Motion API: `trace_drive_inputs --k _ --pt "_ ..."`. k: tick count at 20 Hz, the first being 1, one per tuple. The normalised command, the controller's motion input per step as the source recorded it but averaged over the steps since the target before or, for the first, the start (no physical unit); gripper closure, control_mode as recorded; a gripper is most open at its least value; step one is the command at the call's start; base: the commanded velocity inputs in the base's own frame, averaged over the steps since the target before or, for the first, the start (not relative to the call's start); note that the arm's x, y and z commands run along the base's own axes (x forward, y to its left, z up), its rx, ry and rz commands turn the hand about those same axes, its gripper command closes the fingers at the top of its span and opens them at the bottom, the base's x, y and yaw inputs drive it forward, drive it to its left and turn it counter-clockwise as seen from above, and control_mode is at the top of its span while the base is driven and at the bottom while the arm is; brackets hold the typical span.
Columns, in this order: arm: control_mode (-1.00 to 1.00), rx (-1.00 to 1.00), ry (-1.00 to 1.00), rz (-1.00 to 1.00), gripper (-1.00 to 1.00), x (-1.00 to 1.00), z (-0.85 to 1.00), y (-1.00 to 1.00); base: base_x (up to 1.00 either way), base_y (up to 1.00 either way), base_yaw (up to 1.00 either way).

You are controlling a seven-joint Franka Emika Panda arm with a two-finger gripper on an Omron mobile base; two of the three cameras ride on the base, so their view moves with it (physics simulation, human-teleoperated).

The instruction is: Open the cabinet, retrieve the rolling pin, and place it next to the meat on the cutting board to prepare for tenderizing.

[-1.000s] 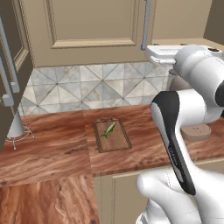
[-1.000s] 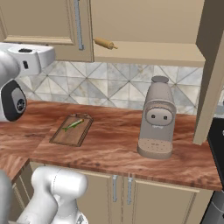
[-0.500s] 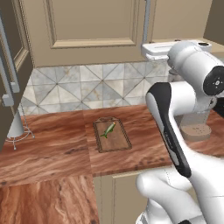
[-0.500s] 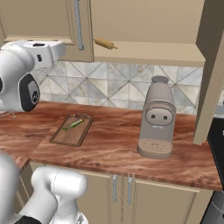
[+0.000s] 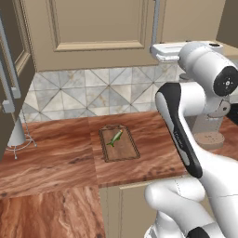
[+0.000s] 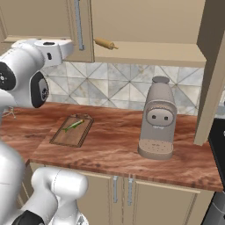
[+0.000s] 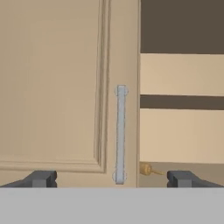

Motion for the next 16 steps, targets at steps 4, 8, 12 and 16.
trace_drive_inputs --k 4,8,12,16 --pt "-1.00 0.02 0.00 0.00 -1.00 0.08 0.00 -0.16 0.00 0.00 0.00" --pt "-1.00 0.00 0.00 0.00 -1.00 0.24 0.00 -0.06 0.00 0.00 0.00" --pt "-1.00 0.00 0.02 0.00 -1.00 0.43 0.00 0.01 0.00 0.00 0.00" --pt "-1.00 0.00 0.04 0.00 -1.00 0.52 0.00 0.03 0.00 0.00 0.00"
